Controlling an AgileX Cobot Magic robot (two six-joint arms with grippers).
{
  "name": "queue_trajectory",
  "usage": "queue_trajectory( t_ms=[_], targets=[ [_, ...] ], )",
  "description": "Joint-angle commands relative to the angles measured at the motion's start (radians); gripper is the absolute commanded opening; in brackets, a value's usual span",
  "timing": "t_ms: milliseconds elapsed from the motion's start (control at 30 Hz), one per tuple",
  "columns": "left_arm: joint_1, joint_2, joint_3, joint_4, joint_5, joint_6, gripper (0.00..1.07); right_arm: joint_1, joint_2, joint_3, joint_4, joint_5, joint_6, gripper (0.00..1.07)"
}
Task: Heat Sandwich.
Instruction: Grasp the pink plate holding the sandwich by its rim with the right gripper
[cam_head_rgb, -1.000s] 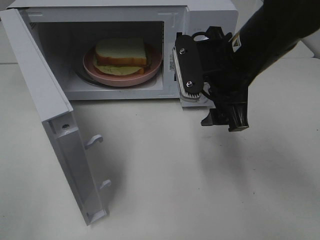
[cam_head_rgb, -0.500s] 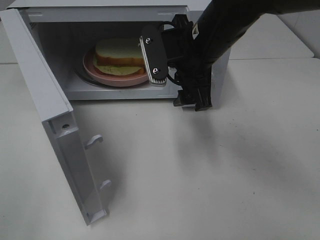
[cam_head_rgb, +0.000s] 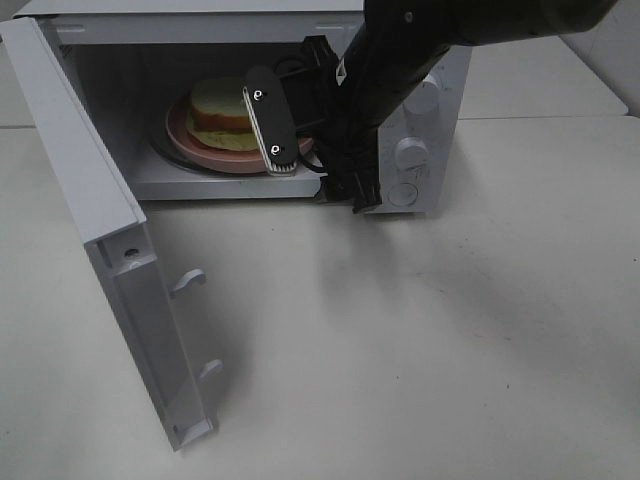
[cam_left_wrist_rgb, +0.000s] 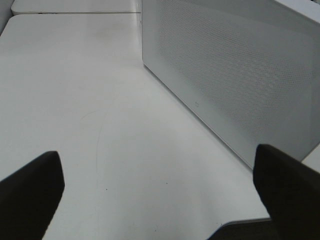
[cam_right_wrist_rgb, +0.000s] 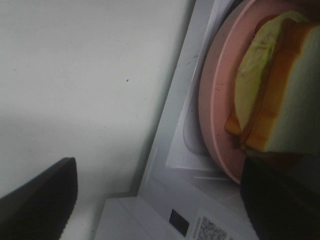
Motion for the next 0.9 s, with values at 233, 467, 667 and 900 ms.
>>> queue_trajectory(
  t_ms=[233, 467, 667, 900],
  targets=[
    [0.004, -0.005, 0.001, -0.007, -0.005, -0.006, 0.97, 0.003, 0.113, -0.138, 0.003, 0.008, -0.018, 0.84],
    [0.004, -0.005, 0.001, -0.007, -0.005, -0.006, 0.97, 0.012, 0.213, -0.258, 0.009, 0.017, -0.018, 0.83],
    [0.004, -0.005, 0.001, -0.007, -0.005, -0.006, 0.97, 0.012, 0.287, -0.331, 0.013, 0.025, -0.018, 0.82],
    [0.004, -0.005, 0.001, -0.007, -0.005, -0.006, 0.97, 0.012, 0.374, -0.441, 0.014, 0.072, -0.011, 0.81]
  ],
)
